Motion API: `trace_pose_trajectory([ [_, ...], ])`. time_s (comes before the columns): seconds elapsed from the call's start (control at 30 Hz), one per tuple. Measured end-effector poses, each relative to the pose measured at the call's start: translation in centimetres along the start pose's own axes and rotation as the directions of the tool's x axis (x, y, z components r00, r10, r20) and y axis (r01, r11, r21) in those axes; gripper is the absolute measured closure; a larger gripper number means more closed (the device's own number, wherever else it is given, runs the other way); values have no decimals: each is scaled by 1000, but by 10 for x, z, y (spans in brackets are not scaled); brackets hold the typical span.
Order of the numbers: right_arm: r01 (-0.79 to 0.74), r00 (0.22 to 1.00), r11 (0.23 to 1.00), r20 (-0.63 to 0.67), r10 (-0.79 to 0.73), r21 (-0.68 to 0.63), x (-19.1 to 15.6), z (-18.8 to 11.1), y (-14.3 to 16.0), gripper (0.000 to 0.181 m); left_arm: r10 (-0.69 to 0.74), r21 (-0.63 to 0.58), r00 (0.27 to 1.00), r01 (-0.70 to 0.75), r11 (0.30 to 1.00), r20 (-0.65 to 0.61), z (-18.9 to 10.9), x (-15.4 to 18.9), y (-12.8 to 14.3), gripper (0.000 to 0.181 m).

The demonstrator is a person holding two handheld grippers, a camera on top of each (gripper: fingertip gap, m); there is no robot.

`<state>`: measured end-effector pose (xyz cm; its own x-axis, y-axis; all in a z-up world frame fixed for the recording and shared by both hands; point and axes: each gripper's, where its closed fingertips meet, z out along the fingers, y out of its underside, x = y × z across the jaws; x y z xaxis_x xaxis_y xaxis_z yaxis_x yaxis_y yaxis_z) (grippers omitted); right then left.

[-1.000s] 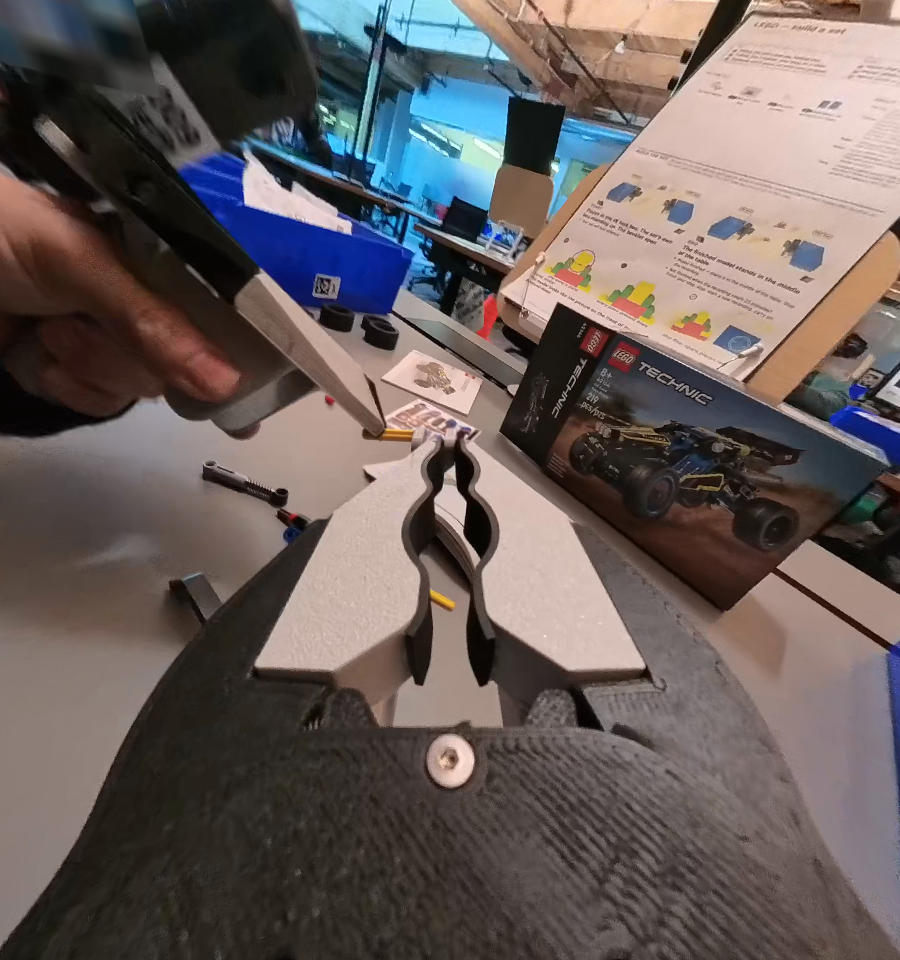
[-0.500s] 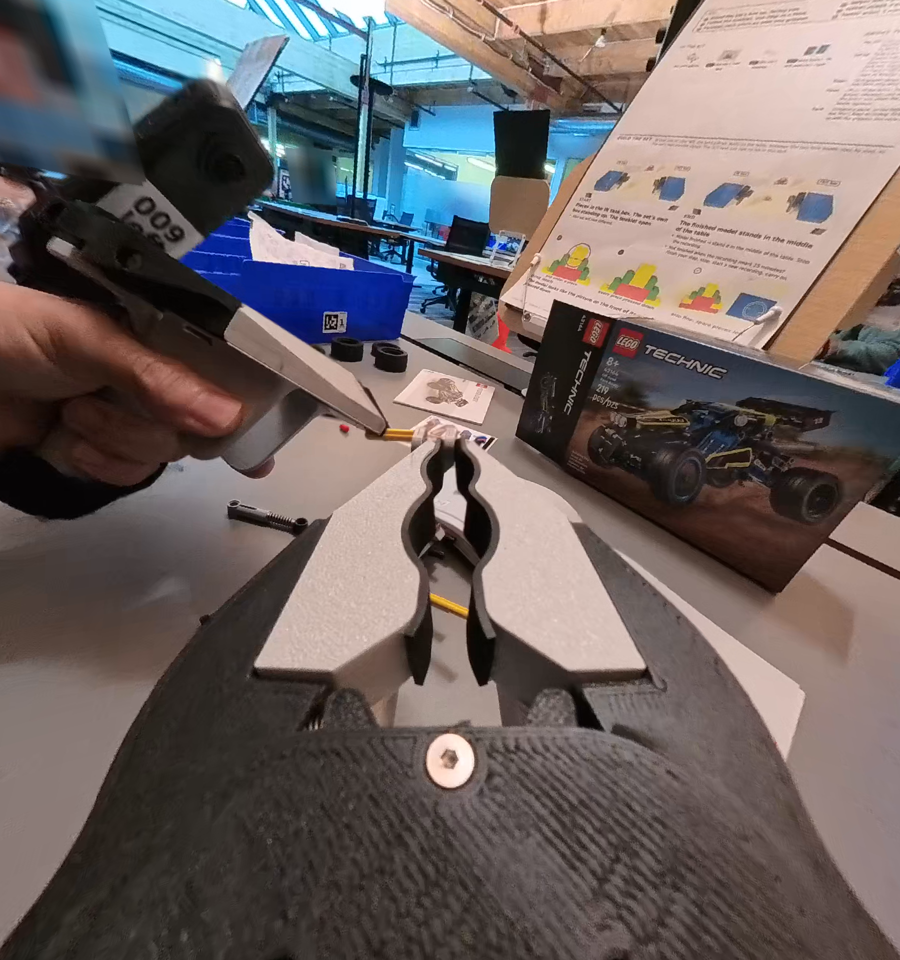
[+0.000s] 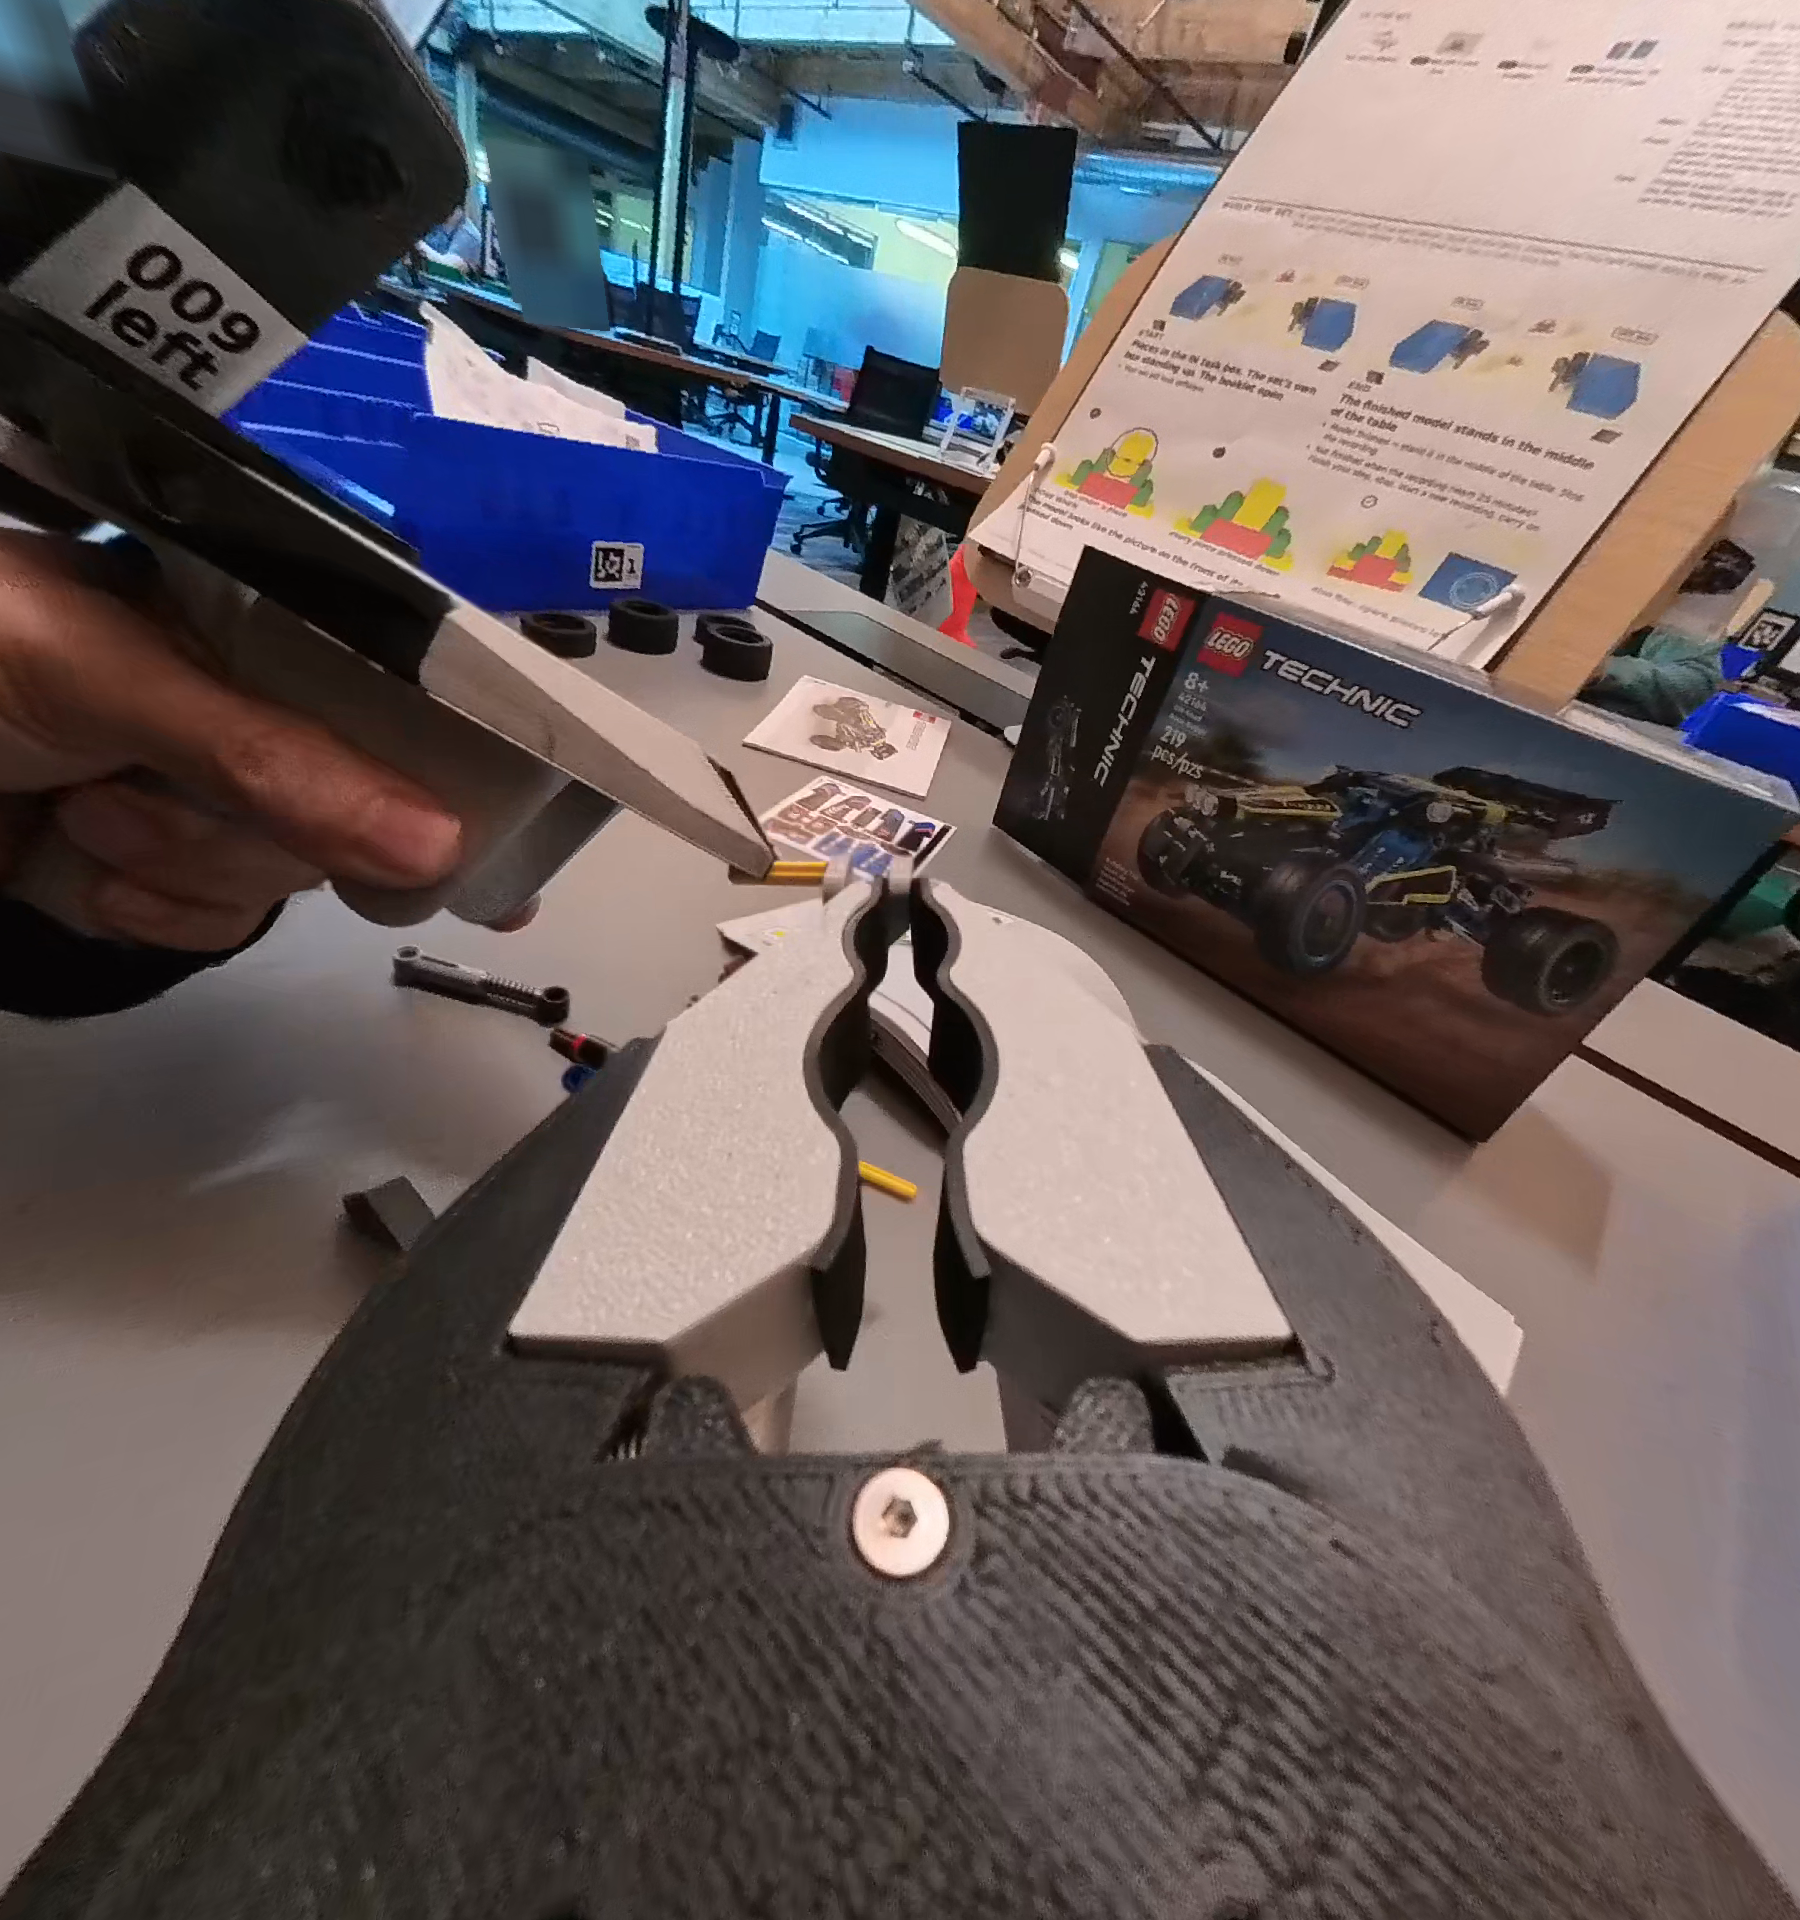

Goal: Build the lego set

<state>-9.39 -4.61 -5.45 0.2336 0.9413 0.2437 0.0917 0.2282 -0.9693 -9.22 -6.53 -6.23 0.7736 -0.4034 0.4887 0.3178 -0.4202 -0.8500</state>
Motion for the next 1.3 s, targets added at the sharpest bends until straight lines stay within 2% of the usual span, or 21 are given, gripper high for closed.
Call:
trace_pose_trajectory([
  [0.03, -2, 1000, 1000, -6, 2, 2, 1, 0, 0, 179, 16, 6, 1000, -16, 1000, 5, 1, 0, 0, 179],
  [0.27, -18, 1000, 1000, -18, 18, 12, 3, -1, -2, 179, 109, 17, 993, -110, 994, 42, 1, 1, -3, 179],
  [0.47, -30, 999, 999, -17, 30, 27, 2, -1, -4, 179, 155, 11, 986, -156, 988, 65, 3, 1, -1, 169],
  [0.6, -19, 1000, 999, -7, 19, 35, -2, -1, -6, 179, 150, 14, 987, -151, 988, 66, 4, 2, 0, 179],
  [0.77, 62, 998, 997, 16, -63, 38, -5, -2, -6, 179, 159, -30, 984, -157, 987, 78, 1, 2, 2, 179],
  [1.07, 92, 993, 992, 60, -97, 87, -12, -5, -15, 178, -102, 18, 987, 105, 994, -127, -6, 12, 0, 180],
  [1.1, 93, 993, 992, 65, -98, 80, -13, -4, -13, 178, -91, 18, 989, 94, 995, -118, -6, 11, 1, 179],
  [1.23, 35, 996, 997, 80, -40, 72, -13, -2, -10, 178, 188, -22, 982, -188, 982, 23, -6, 6, 3, 179],
  [1.3, 19, 996, 997, 86, -26, 81, -12, -3, -11, 178, 253, -33, 966, -251, 967, 51, -6, 7, 1, 179],
])
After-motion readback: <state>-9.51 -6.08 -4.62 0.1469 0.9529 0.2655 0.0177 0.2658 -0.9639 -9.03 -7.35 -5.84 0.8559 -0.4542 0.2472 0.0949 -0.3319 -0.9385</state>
